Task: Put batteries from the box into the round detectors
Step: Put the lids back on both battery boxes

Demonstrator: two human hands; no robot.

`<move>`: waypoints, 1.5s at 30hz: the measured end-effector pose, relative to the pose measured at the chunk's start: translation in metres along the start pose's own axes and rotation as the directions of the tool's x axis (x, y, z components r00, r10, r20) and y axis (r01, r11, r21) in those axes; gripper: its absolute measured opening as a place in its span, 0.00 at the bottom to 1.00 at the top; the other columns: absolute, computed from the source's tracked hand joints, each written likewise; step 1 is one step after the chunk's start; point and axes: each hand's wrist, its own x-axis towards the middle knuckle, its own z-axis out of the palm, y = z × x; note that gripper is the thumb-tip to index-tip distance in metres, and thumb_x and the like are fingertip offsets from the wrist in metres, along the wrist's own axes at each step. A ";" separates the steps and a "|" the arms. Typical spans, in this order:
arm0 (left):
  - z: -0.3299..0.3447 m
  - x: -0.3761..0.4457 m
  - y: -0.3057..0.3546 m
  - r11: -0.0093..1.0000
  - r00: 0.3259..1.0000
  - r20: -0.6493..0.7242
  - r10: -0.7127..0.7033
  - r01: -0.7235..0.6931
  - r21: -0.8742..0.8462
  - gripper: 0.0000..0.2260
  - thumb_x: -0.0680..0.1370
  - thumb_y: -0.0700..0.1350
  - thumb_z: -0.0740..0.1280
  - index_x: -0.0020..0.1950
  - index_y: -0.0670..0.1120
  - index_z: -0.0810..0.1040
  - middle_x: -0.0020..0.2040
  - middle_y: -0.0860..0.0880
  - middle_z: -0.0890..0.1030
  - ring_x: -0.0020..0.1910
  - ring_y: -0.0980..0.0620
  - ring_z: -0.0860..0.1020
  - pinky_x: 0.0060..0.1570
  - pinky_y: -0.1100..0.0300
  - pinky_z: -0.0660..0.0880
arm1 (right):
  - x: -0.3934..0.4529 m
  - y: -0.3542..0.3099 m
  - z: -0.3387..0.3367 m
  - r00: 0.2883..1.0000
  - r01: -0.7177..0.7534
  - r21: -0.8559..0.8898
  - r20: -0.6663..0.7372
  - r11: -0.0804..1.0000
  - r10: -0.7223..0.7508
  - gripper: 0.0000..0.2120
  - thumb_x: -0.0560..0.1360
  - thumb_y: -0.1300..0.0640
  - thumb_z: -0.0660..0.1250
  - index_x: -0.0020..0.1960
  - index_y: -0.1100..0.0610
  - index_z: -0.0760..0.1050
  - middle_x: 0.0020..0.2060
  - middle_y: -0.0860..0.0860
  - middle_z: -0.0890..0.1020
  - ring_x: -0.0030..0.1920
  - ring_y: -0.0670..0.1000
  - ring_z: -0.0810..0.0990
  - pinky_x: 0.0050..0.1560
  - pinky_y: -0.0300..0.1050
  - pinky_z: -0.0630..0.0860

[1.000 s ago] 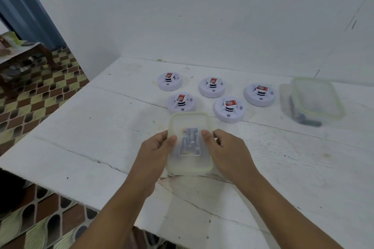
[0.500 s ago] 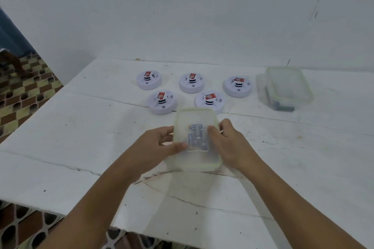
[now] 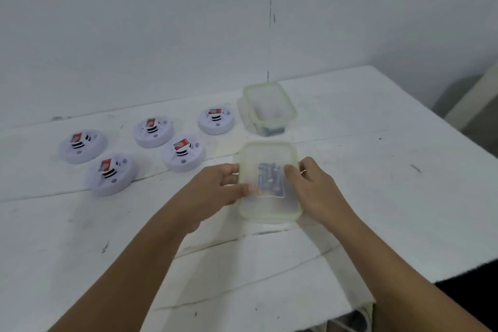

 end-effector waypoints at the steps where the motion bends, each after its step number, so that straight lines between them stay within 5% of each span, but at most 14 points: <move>1: 0.005 0.006 0.005 1.000 1.000 0.017 0.001 -0.001 0.008 0.16 0.80 0.44 0.72 0.68 0.53 0.79 0.58 0.56 0.86 0.59 0.55 0.84 0.68 0.50 0.76 | 0.000 0.004 -0.006 1.000 -0.013 -0.003 -0.021 1.000 0.013 0.17 0.82 0.42 0.60 0.46 0.56 0.67 0.37 0.49 0.74 0.35 0.50 0.71 0.37 0.47 0.67; 5: 0.027 0.027 0.021 0.997 0.997 0.062 0.044 -0.048 0.060 0.15 0.79 0.46 0.74 0.66 0.55 0.81 0.57 0.54 0.87 0.58 0.52 0.84 0.68 0.45 0.76 | 0.004 0.019 -0.029 0.991 -0.068 0.005 -0.118 0.998 0.068 0.18 0.82 0.41 0.60 0.51 0.58 0.71 0.41 0.49 0.78 0.40 0.51 0.76 0.41 0.49 0.70; 10: 0.049 0.035 0.024 0.877 0.956 -0.101 0.277 -0.209 0.433 0.25 0.73 0.60 0.77 0.69 0.61 0.77 0.62 0.61 0.77 0.53 0.63 0.80 0.56 0.65 0.74 | 0.011 0.030 -0.051 0.980 -0.088 0.054 -0.177 0.995 0.096 0.13 0.83 0.41 0.60 0.60 0.49 0.72 0.46 0.48 0.80 0.46 0.47 0.80 0.43 0.47 0.73; 15: 0.053 0.043 0.026 0.748 0.957 0.147 0.250 -0.287 0.598 0.35 0.68 0.65 0.79 0.73 0.62 0.75 0.77 0.61 0.68 0.71 0.63 0.68 0.71 0.61 0.67 | 0.020 0.039 -0.063 0.968 -0.100 0.076 -0.222 0.992 0.115 0.13 0.83 0.41 0.60 0.62 0.48 0.70 0.46 0.48 0.80 0.46 0.49 0.80 0.45 0.49 0.76; 19: 0.069 0.058 0.042 0.708 0.955 0.159 0.251 -0.293 0.643 0.32 0.72 0.62 0.77 0.75 0.61 0.74 0.77 0.57 0.66 0.76 0.62 0.61 0.71 0.63 0.60 | 0.032 0.042 -0.078 0.962 -0.096 0.054 -0.253 0.994 0.106 0.14 0.83 0.41 0.60 0.63 0.48 0.70 0.45 0.48 0.80 0.44 0.47 0.79 0.40 0.47 0.71; 26: 0.093 0.100 0.062 0.638 0.948 0.125 0.292 -0.290 0.713 0.32 0.75 0.64 0.73 0.77 0.57 0.72 0.80 0.52 0.64 0.79 0.54 0.58 0.74 0.55 0.59 | 0.072 0.048 -0.099 0.943 -0.049 -0.001 -0.328 0.999 0.046 0.17 0.83 0.42 0.61 0.65 0.52 0.68 0.49 0.49 0.80 0.48 0.50 0.79 0.48 0.52 0.75; 31: 0.107 0.127 0.083 0.467 0.916 0.151 0.371 -0.325 0.822 0.22 0.78 0.61 0.70 0.68 0.52 0.81 0.72 0.51 0.74 0.69 0.49 0.70 0.66 0.50 0.69 | 0.099 0.050 -0.106 0.928 -0.019 -0.025 -0.373 0.999 0.009 0.21 0.84 0.44 0.59 0.71 0.53 0.74 0.63 0.53 0.81 0.62 0.56 0.78 0.56 0.50 0.72; 36: 0.108 0.156 0.100 0.365 0.932 0.130 0.339 -0.258 0.894 0.20 0.80 0.62 0.67 0.64 0.50 0.82 0.62 0.49 0.81 0.61 0.47 0.74 0.59 0.49 0.72 | 0.127 0.038 -0.111 0.937 -0.007 -0.019 -0.350 1.000 0.000 0.21 0.84 0.43 0.57 0.63 0.58 0.78 0.59 0.56 0.82 0.62 0.60 0.77 0.60 0.55 0.72; 40: 0.111 0.175 0.113 0.214 0.938 0.100 0.332 -0.178 0.960 0.17 0.83 0.61 0.64 0.57 0.49 0.81 0.54 0.51 0.81 0.56 0.47 0.73 0.49 0.54 0.66 | 0.153 0.026 -0.113 0.943 -0.025 -0.005 -0.331 1.000 0.022 0.22 0.86 0.49 0.57 0.67 0.68 0.72 0.63 0.64 0.79 0.66 0.65 0.74 0.62 0.57 0.71; 42: 0.110 0.185 0.117 0.214 0.938 0.067 0.340 -0.147 0.966 0.16 0.83 0.60 0.64 0.56 0.49 0.82 0.53 0.50 0.82 0.55 0.48 0.72 0.48 0.54 0.65 | 0.167 0.021 -0.113 0.949 -0.005 -0.003 -0.316 1.000 0.004 0.21 0.86 0.50 0.57 0.63 0.68 0.74 0.60 0.64 0.80 0.64 0.66 0.75 0.58 0.57 0.73; 45: 0.105 0.197 0.121 0.248 0.950 0.016 0.313 -0.098 0.964 0.17 0.83 0.59 0.65 0.61 0.49 0.82 0.54 0.49 0.82 0.58 0.47 0.72 0.52 0.54 0.69 | 0.184 0.012 -0.113 0.956 -0.019 0.005 -0.293 1.000 0.020 0.23 0.85 0.50 0.58 0.68 0.69 0.72 0.64 0.65 0.78 0.66 0.65 0.74 0.64 0.59 0.71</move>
